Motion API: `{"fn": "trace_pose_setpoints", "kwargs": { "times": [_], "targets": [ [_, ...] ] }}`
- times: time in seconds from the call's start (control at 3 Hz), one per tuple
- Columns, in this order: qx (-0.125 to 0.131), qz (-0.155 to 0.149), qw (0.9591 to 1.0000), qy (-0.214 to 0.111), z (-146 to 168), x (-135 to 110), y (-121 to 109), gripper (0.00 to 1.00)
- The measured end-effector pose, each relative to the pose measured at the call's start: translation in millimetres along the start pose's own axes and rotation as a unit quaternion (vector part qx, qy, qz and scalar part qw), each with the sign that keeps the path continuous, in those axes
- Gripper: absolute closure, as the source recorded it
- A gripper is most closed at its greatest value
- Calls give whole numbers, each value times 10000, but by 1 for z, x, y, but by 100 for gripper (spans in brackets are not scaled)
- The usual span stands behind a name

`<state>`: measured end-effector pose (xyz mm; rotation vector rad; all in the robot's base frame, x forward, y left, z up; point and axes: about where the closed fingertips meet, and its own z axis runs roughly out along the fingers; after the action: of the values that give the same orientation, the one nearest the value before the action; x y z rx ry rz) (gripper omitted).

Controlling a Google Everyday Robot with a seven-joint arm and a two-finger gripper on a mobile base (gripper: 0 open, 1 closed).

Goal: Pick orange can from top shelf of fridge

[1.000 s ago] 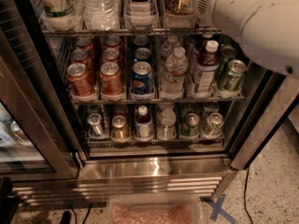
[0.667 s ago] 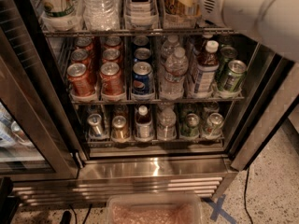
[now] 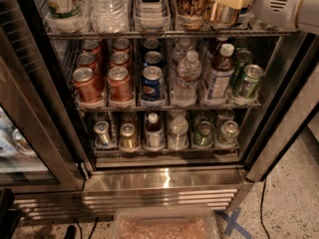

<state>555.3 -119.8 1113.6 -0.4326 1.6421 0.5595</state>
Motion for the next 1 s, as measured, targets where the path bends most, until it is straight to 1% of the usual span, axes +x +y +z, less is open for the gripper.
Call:
{"fn": "trace_pose_setpoints", "kwargs": {
  "times": [0.33, 0.67, 1.0],
  "targets": [
    [1, -3, 10000, 2, 0, 0, 0, 100],
    [182, -71, 9997, 146, -11, 18, 10, 100],
    [71, 38, 9977, 674, -30, 69, 50, 100]
  ]
}}
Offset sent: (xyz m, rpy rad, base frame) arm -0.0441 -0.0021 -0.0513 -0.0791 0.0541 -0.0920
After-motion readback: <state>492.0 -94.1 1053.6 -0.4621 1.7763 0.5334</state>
